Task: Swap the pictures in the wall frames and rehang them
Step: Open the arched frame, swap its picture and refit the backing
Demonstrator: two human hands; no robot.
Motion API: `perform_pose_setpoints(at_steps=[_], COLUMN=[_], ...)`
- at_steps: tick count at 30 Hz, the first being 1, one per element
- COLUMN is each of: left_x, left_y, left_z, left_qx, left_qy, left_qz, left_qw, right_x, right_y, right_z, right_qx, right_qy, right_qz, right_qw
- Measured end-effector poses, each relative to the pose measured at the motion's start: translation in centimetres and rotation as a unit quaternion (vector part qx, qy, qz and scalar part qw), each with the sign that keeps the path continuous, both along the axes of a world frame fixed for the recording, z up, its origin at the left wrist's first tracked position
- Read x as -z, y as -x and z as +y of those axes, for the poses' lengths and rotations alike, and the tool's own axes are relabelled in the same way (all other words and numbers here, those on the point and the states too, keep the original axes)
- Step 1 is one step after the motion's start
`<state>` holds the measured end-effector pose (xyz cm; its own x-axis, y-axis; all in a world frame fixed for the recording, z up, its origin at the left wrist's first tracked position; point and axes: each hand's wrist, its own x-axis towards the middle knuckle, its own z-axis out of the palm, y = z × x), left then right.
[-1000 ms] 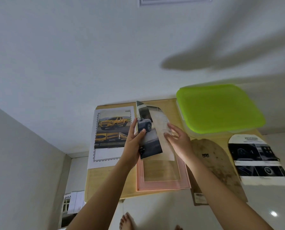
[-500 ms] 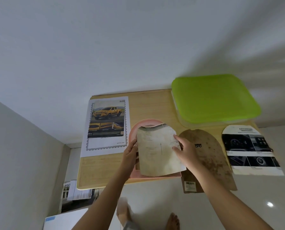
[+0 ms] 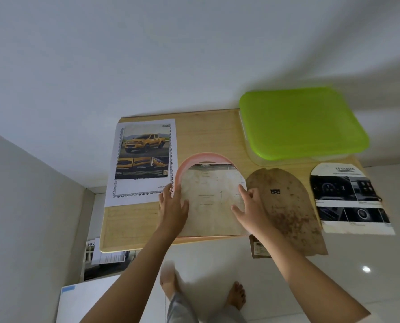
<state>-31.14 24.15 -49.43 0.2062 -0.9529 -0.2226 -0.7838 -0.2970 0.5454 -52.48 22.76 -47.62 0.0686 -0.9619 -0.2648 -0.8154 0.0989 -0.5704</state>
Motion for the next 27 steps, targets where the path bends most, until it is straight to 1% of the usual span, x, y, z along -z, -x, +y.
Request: perform_pose_setpoints(at_steps=[4, 7, 16, 23, 27], left_x=[0.5, 0.7, 1.0, 0.5, 0.3], left_y=[0.1, 0.1, -0.8, -1.0, -1.2], left_z=[-0.1, 0.0, 0.3, 0.3, 0.4], left_qx=[0.010, 0.023, 0.037, 0.053, 0.058], left_qy=[-0.008, 0.005, 0.026, 0.013, 0.010], left_qz=[0.006, -0.004, 0.017, 0.007, 0.015], left_qw=[1.000, 1.000, 0.999, 0.999, 0.998], right_x=[0.5, 0.7, 1.1, 0.9, 0.5], right_y=[-0.6, -1.1, -2.4, -2.5, -2.9], right_z=[-0.2, -0.6, -0.9, -0.5, -0.3], right_qx=[0.005, 0.008, 0.031, 0.047, 0.053], right_qy=[-0.007, -0.013, -0.060, -0.059, -0.039], right_qz=[0.013, 0.004, -0.014, -0.021, -0.011], right_qw=[1.000, 1.000, 0.998, 0.997, 0.998])
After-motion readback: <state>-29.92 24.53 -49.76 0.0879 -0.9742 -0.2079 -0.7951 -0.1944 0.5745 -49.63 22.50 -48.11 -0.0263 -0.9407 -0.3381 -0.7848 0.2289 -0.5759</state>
